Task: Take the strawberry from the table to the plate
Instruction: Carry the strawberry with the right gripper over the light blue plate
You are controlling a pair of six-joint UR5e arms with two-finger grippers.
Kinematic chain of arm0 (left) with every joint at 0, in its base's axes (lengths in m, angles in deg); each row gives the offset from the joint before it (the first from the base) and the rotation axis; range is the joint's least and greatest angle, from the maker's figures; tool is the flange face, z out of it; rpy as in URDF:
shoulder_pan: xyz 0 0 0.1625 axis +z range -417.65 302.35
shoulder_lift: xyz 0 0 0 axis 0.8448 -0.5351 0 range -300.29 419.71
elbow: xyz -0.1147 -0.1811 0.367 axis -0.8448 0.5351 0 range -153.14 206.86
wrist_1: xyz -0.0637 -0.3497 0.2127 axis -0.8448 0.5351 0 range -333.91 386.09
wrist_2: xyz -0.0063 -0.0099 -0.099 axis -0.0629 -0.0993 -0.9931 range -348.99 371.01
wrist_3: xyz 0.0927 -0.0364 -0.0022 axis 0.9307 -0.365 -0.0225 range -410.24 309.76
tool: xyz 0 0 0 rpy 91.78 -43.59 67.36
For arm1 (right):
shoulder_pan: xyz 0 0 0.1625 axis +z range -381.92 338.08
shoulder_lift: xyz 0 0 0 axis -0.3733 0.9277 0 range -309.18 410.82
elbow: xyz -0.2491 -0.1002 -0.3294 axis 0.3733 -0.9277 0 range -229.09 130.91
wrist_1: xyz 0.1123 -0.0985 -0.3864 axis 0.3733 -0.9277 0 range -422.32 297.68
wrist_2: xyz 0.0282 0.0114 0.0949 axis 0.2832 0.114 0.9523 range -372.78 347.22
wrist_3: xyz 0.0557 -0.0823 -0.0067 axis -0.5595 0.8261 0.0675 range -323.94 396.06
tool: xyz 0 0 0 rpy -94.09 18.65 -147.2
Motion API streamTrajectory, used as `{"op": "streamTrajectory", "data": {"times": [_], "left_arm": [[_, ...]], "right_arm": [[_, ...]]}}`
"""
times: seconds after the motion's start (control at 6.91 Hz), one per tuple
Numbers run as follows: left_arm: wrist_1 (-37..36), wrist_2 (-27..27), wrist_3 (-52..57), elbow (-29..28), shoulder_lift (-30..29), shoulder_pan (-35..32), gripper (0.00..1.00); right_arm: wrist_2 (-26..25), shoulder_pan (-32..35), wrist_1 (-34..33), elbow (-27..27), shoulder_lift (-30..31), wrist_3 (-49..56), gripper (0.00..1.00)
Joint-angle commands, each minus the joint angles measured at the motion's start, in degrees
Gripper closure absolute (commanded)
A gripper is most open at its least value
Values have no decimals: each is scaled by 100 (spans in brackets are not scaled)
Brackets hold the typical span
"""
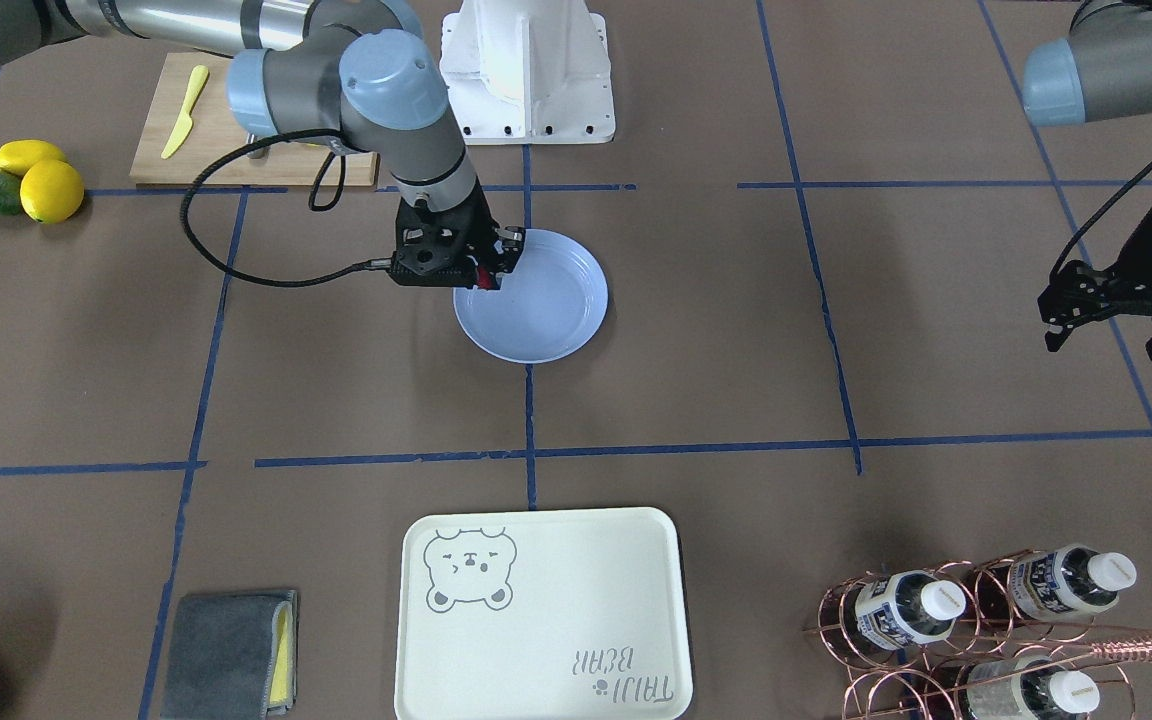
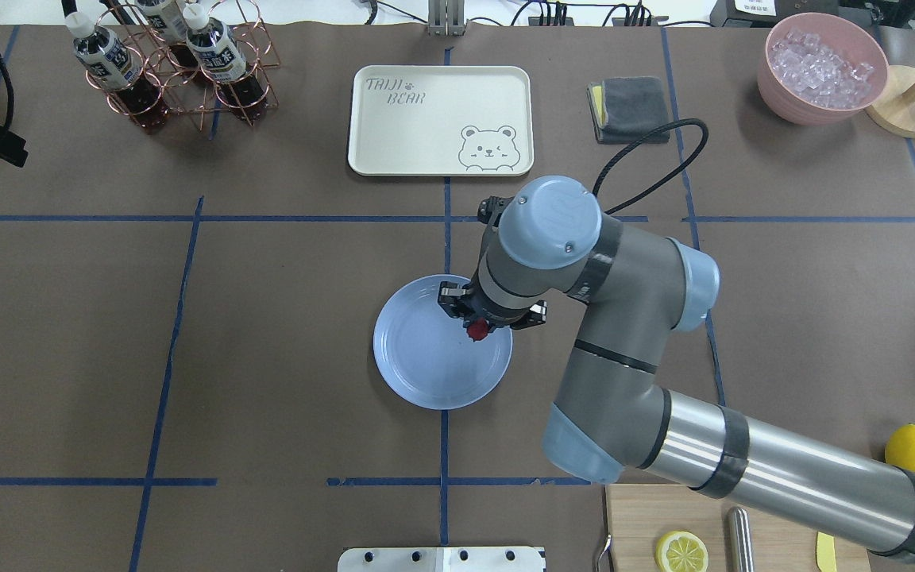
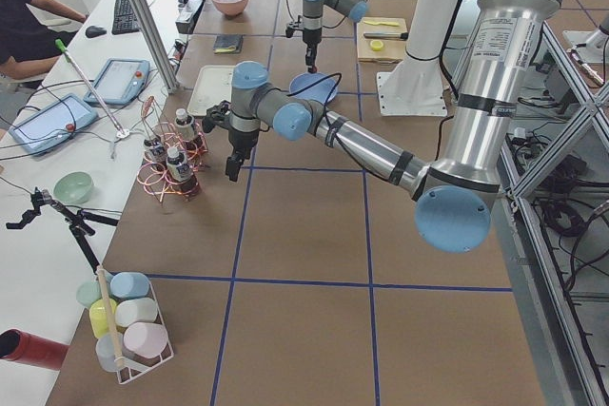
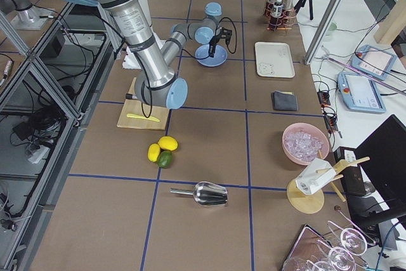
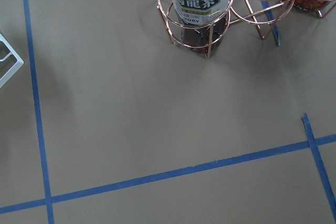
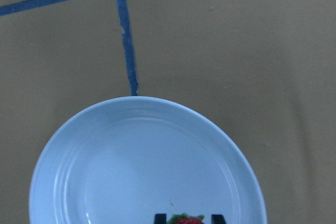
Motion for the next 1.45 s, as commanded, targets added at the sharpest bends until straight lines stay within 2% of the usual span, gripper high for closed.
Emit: {"op": "streamTrajectory", "data": {"times": [0.0, 0.58, 1.16, 1.3], "left_arm": [[3, 0, -17, -12, 0, 6, 0], [56, -9, -26, -56, -9, -2, 0], [205, -9, -43, -144, 0, -2, 0], [205, -9, -43, -144, -8, -2, 0]], "right_arm": [[-87, -145, 17, -502, -356, -39, 100], [-87, -172, 43, -731, -488, 5, 100], [-87, -198, 465, -1030, -550, -48, 100], [-87, -198, 474, -1030, -550, -48, 61]]}}
